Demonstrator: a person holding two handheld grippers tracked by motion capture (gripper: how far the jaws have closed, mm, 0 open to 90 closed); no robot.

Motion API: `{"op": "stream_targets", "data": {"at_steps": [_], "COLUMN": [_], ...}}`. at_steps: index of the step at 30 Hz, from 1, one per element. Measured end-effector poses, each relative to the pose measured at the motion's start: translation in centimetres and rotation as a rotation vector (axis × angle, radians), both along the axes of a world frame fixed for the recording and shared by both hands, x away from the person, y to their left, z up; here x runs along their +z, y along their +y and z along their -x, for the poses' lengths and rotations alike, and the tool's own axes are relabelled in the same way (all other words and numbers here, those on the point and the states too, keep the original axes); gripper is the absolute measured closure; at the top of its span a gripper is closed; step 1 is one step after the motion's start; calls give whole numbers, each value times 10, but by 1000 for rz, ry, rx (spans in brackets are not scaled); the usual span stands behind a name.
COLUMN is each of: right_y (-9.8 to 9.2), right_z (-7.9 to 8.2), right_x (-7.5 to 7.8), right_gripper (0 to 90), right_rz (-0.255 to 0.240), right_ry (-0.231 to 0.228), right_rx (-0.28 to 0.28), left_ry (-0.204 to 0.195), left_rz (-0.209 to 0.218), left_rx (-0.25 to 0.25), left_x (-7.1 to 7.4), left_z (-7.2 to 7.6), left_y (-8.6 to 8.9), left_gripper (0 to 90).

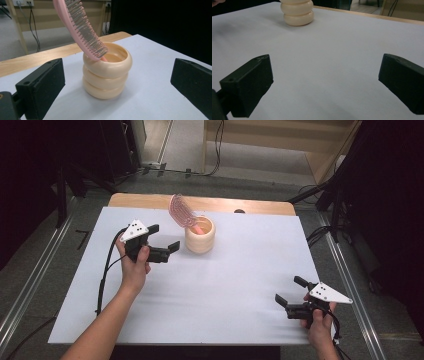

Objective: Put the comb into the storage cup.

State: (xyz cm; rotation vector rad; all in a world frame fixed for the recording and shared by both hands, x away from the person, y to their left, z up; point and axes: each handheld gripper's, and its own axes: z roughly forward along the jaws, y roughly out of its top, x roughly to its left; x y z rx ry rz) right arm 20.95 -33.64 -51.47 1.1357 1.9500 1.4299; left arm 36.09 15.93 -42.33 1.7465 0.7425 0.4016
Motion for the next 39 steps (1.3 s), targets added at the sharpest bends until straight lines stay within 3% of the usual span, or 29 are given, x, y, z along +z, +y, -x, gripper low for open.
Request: {"op": "stream_targets", "data": {"at_steps": [24,39], "right_y": [1,1], "right_z": [0,-1], "right_x": [0,0], "right_gripper": [0,0], "right_rz": [9,15], "right_ry": [-3,-2], "right_rx": [-2,-6], "left_ry": [-21,-9], "left_rz": [-59,-62], "left_rx": [-12,16], "left_x": [-10,-23], "left_z": [42,61], "left_y": [21,43], "left_gripper": [0,0]}}
